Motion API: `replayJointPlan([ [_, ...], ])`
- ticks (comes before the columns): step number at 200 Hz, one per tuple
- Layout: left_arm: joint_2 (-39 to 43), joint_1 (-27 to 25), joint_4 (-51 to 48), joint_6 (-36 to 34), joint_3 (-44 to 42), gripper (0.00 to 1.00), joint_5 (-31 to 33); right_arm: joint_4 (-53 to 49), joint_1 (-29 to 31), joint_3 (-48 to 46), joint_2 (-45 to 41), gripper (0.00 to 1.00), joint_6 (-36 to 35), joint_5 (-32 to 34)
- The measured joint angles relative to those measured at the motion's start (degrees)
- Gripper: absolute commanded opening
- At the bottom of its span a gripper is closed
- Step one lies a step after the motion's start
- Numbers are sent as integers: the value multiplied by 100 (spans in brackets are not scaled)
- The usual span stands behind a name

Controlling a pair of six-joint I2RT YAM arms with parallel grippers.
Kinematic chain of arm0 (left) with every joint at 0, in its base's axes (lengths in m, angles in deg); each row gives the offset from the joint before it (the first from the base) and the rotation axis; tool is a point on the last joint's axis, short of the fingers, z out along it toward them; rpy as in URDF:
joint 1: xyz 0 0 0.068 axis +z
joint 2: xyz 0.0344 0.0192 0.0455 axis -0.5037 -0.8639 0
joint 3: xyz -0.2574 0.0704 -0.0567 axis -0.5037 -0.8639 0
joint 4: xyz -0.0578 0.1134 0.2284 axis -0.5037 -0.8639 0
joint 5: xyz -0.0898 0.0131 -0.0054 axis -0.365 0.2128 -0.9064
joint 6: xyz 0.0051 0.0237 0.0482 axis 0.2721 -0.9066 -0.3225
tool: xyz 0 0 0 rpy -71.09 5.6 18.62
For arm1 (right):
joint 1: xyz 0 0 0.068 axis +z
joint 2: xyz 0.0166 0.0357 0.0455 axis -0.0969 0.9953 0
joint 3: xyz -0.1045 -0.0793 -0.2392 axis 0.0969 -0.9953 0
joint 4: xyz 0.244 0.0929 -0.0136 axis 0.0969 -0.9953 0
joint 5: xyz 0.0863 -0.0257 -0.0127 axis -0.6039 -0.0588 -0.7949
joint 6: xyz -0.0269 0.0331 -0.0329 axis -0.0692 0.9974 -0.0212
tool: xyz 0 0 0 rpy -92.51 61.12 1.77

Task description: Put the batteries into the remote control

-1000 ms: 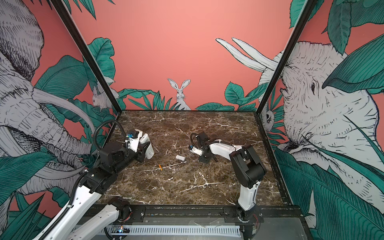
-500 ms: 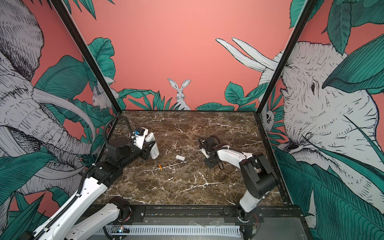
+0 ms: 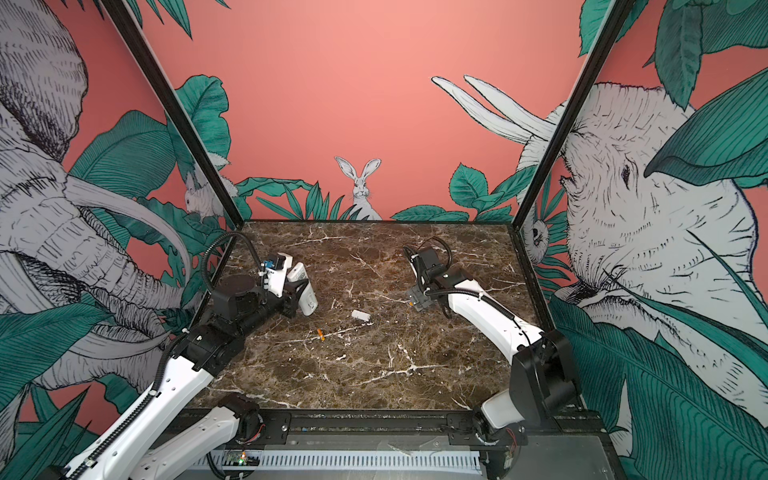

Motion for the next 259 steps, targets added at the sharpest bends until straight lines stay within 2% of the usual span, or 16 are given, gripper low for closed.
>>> replayJointPlan([
  [33, 42, 0, 31, 7, -20, 0, 46, -243, -164, 197, 522, 99, -267, -540],
  [65, 177, 2, 33, 11, -96, 0, 85, -129, -293, 125, 667, 99, -352, -1115],
  [112, 345, 0, 20, 2, -101, 0, 168, -26, -378, 190, 710, 99, -407, -1047],
  [167, 402, 0, 20, -2, -101, 0, 212, 79, -417, 195, 758, 99, -730, -1349],
  [197, 398, 0, 20, -4, -101, 0, 234, 275, -439, 160, 894, 92, -1023, -1626],
  [228, 393, 0, 20, -4, -109, 0, 254, 417, -452, 28, 1069, 68, -1335, -1880],
  [248, 385, 2, 20, -7, -118, 0, 267, 435, -468, 35, 1294, 63, -1473, -1947],
  [259, 367, 0, 22, -7, -118, 0, 280, 426, -487, 35, 1432, 56, -1521, -1950],
])
